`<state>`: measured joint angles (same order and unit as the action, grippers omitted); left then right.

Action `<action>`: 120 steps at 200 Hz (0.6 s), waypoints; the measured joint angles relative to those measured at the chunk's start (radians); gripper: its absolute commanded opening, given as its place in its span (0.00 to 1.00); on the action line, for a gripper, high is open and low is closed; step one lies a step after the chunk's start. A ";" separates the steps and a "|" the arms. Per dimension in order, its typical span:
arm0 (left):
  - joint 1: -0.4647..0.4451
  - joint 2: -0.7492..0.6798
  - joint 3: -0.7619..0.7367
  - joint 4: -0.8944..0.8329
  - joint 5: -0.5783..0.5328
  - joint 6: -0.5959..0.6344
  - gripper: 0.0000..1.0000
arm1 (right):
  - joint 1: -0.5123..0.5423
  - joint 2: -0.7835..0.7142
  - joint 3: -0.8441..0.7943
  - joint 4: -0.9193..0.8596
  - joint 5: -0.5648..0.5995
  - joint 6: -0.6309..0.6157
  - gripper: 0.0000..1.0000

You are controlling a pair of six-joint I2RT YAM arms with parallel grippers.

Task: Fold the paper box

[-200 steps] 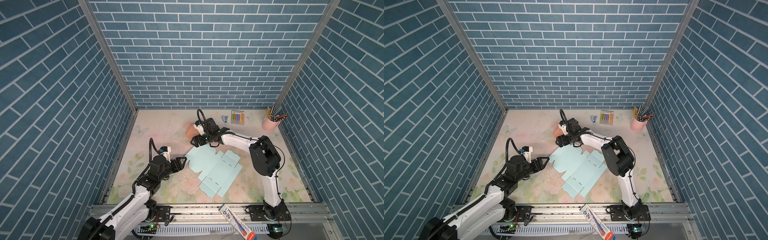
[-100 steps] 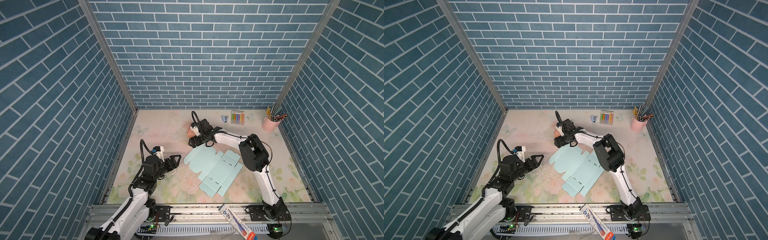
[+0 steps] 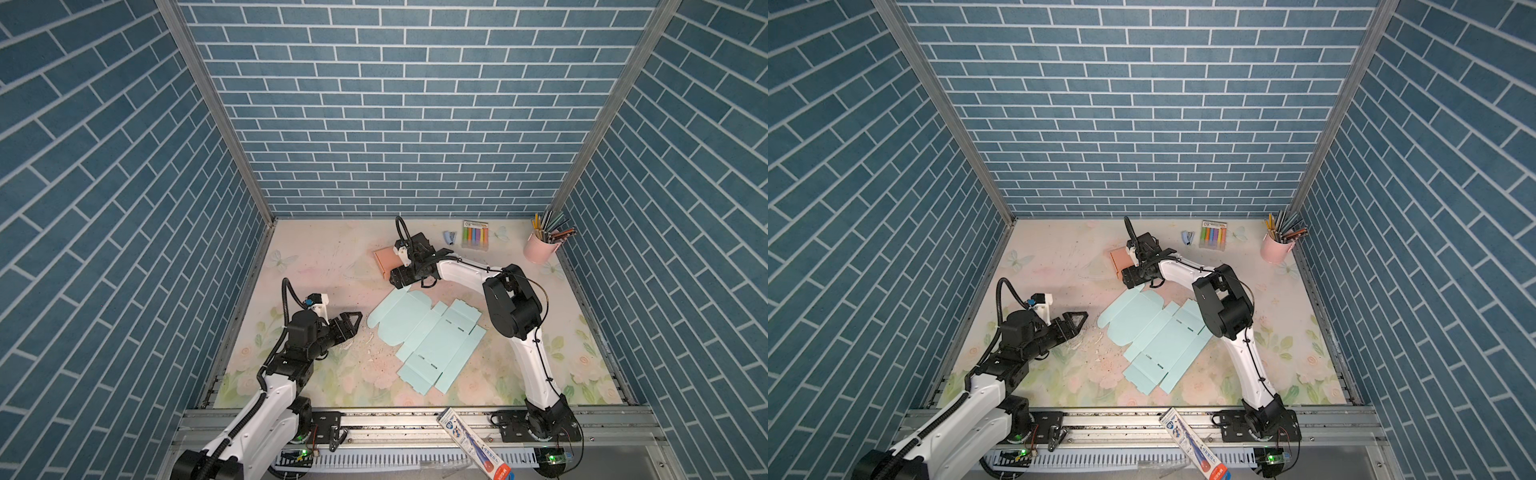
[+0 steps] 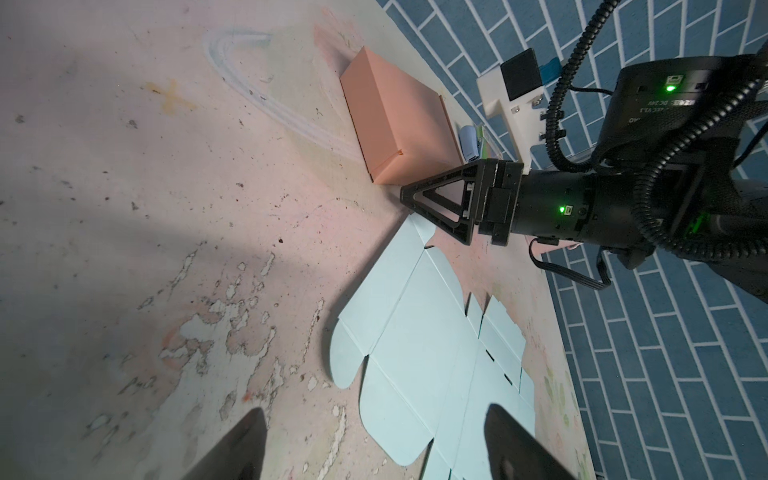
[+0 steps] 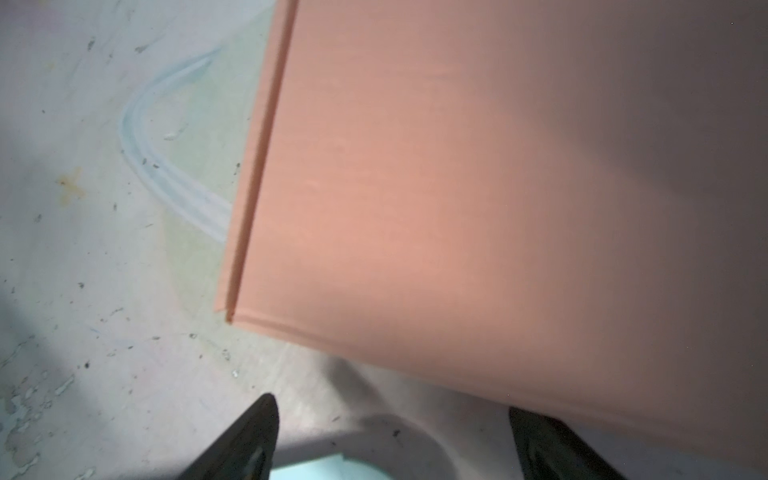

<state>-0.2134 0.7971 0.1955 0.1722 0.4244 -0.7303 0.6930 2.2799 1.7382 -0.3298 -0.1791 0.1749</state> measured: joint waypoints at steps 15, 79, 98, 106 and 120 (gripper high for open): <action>0.000 0.006 0.000 0.000 0.000 0.005 0.83 | -0.007 0.000 0.000 0.000 0.000 0.000 0.88; 0.005 0.016 0.000 0.000 0.000 0.008 0.83 | 0.040 0.044 0.083 -0.003 -0.030 0.000 0.88; 0.006 0.012 0.000 0.000 0.000 0.008 0.83 | 0.054 0.063 0.112 -0.003 -0.037 0.000 0.88; 0.006 0.009 0.000 0.000 0.000 0.006 0.83 | 0.060 0.071 0.122 -0.002 -0.039 0.000 0.88; 0.007 0.005 0.000 0.005 0.000 0.003 0.83 | 0.062 0.086 0.141 -0.001 -0.045 0.001 0.88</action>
<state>-0.2066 0.8017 0.1959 0.1772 0.4244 -0.7273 0.7547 2.3661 1.8790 -0.3305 -0.2245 0.1757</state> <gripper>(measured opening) 0.829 0.879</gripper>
